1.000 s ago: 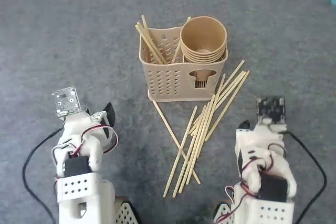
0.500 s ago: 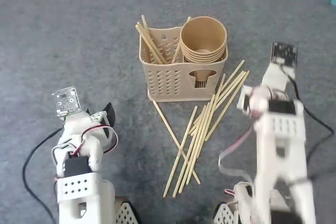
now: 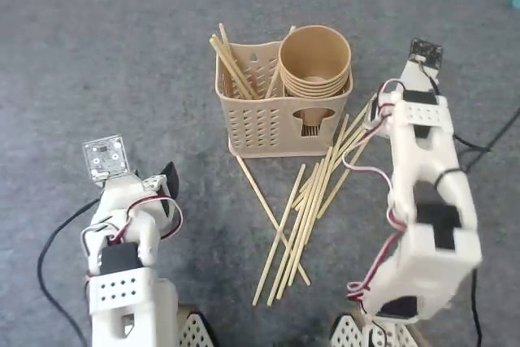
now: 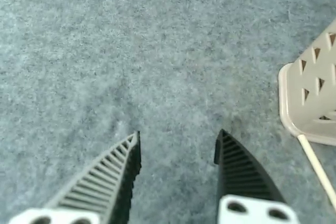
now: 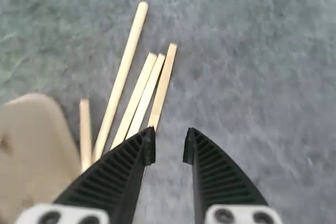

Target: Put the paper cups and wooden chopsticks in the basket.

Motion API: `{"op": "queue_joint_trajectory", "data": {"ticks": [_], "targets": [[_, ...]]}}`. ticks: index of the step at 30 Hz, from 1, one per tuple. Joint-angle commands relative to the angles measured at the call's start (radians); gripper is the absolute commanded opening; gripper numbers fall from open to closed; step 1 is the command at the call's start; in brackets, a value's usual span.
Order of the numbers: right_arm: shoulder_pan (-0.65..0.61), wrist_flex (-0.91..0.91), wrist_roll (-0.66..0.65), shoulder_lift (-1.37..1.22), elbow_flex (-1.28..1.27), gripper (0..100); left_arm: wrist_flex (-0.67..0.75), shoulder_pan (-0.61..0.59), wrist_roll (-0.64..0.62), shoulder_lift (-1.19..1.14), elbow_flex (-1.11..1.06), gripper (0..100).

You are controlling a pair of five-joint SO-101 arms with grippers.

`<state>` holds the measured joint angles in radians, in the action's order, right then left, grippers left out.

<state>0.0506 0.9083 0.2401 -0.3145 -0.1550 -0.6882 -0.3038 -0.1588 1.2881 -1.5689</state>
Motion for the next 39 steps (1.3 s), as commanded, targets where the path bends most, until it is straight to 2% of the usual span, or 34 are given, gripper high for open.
{"op": "queue_joint_trajectory", "data": {"ticks": [1,11,13,15,21,30,39], "targets": [[-0.008,-0.007,0.011,-0.099,0.16,10.5,0.034,-0.008,0.015,0.018,0.008,22],[-0.008,0.065,0.009,-0.295,0.359,10.0,0.034,-0.008,0.018,0.02,0.008,22],[-0.008,0.091,0.008,-0.298,0.365,7.5,0.034,-0.008,0.018,0.02,0.008,22],[-0.007,0.108,0.003,-0.297,0.365,0.0,0.034,-0.008,0.018,0.02,0.008,22],[0.062,0.232,0.003,-0.251,0.382,0.7,0.034,-0.008,0.018,0.02,0.008,22],[0.199,0.518,-0.069,0.027,0.468,0.6,0.034,-0.008,0.018,0.02,0.008,22],[0.225,0.598,-0.074,0.503,0.466,0.6,0.034,-0.008,0.018,0.02,0.008,22]]}}
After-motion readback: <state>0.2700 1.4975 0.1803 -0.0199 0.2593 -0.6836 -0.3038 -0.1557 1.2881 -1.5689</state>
